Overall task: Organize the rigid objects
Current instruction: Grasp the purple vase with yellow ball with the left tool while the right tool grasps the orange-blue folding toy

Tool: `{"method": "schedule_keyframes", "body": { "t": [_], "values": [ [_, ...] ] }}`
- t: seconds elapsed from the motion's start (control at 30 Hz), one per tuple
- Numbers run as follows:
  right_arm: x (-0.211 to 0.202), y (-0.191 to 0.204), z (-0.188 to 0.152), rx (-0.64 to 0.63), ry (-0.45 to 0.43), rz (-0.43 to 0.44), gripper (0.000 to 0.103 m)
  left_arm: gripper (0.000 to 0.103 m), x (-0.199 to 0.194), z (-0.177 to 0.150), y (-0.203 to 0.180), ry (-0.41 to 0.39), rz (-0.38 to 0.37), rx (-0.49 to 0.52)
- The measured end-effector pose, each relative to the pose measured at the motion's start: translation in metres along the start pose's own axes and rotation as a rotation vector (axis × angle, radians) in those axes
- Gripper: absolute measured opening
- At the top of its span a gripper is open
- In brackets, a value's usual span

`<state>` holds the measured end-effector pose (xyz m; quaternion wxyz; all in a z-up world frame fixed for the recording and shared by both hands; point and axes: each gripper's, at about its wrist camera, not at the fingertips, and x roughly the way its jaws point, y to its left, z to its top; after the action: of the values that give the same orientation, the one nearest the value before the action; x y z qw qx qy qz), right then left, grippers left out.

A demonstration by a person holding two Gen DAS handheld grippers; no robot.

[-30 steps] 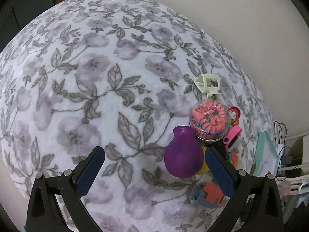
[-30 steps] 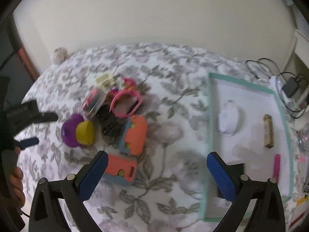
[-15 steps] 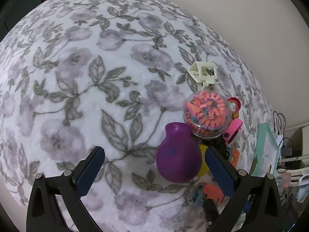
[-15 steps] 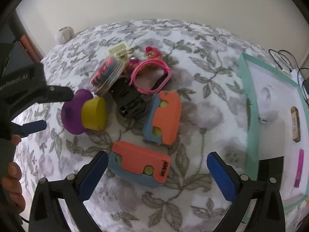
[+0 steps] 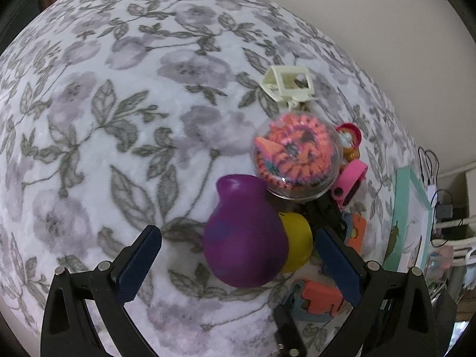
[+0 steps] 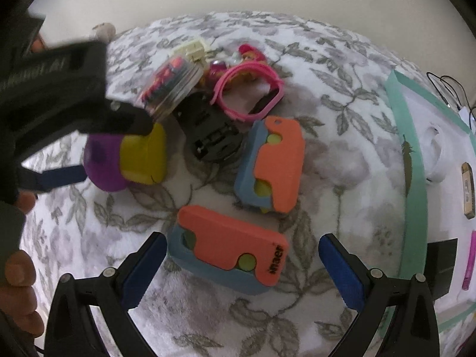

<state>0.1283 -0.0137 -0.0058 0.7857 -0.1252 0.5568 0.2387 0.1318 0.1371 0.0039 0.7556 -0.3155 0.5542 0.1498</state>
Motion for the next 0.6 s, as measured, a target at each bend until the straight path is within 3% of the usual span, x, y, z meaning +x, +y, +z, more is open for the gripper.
{"method": "schedule_keyframes", "body": {
  "t": [0.47, 0.6],
  "values": [
    [0.008, 0.012, -0.004, -0.016, 0.001, -0.022, 0.103, 0.103, 0.020, -0.002, -0.014, 0.032, 0.045, 0.036],
    [0.006, 0.007, -0.001, -0.004, 0.002, -0.031, 0.092, 0.091, 0.013, -0.008, -0.007, 0.024, 0.064, 0.053]
  ]
}}
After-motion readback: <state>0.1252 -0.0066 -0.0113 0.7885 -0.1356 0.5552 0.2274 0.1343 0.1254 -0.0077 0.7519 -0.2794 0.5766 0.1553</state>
